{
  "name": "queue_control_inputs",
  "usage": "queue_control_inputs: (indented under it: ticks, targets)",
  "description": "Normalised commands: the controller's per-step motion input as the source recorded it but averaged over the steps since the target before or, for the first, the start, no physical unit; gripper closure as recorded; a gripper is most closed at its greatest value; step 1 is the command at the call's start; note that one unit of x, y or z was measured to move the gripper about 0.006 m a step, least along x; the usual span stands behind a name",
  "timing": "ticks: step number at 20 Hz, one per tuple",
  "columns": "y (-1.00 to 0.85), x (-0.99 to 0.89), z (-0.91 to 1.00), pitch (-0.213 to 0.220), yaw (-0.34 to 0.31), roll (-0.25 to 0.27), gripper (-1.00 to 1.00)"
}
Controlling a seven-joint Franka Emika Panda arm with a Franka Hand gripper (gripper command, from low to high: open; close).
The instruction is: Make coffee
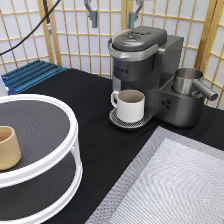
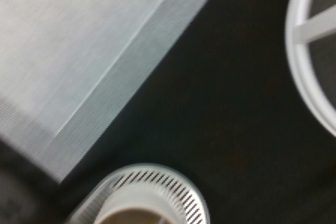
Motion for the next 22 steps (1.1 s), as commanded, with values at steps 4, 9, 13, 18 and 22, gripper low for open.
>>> queue_control_inputs:
  ticks: [4,9,13,18,22]
  targets:
    - [0.0,0.19,0.12,-0.046,0.321,0.209,-1.0]
    - [0.29,0.07,-0.19,-0.126,0.247,0.075,-1.0]
    - [0.69,-0.02,-0.26,-0.093,0.133,-0.043,-1.0]
    - [0.58,-0.18,-0.12,-0.061,0.133,-0.028,-1.0]
    - [0.03,-0.51,-0.02,0.0,0.065,-0.029,-1.0]
